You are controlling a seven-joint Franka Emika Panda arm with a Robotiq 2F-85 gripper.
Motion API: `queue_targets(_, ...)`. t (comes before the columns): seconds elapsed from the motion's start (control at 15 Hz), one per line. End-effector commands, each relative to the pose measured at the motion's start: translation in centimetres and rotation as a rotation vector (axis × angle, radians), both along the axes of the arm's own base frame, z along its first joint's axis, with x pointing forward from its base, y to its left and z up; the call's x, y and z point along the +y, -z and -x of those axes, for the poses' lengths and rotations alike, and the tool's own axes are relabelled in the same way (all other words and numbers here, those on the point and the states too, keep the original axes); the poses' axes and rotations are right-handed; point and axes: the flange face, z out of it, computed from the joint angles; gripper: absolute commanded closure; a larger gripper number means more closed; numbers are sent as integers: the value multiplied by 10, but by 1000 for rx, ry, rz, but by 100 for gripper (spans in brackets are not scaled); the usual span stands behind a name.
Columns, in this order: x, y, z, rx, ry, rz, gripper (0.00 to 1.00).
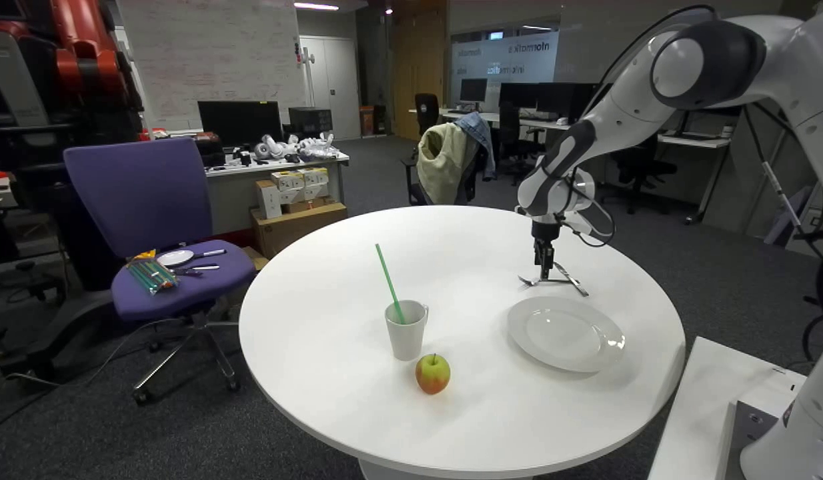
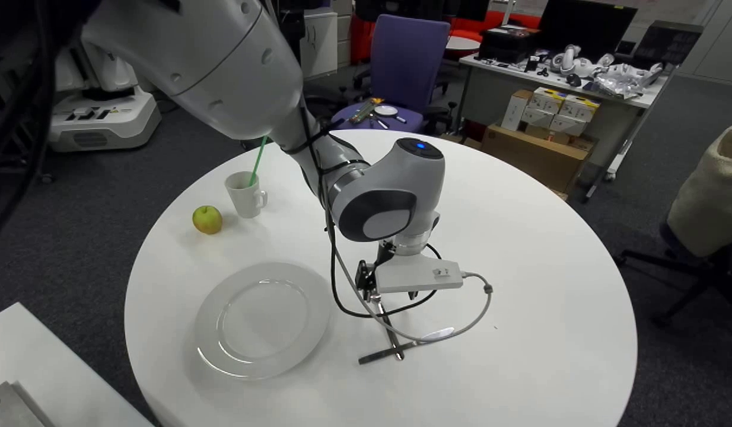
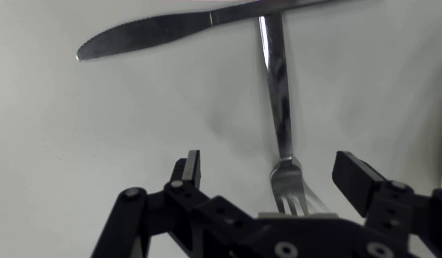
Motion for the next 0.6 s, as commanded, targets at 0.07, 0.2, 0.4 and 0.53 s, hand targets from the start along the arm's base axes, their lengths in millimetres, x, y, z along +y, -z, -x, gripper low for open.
queue_targets(0.07, 5, -13, 6, -74, 15, 65, 0)
queue_targets(0.2, 8, -11, 7, -97, 6, 93, 0)
queue_targets(0.4, 14, -5, 14, -98, -11, 106, 0)
queue_targets(0.53, 17, 2, 21, -86, -28, 112, 0)
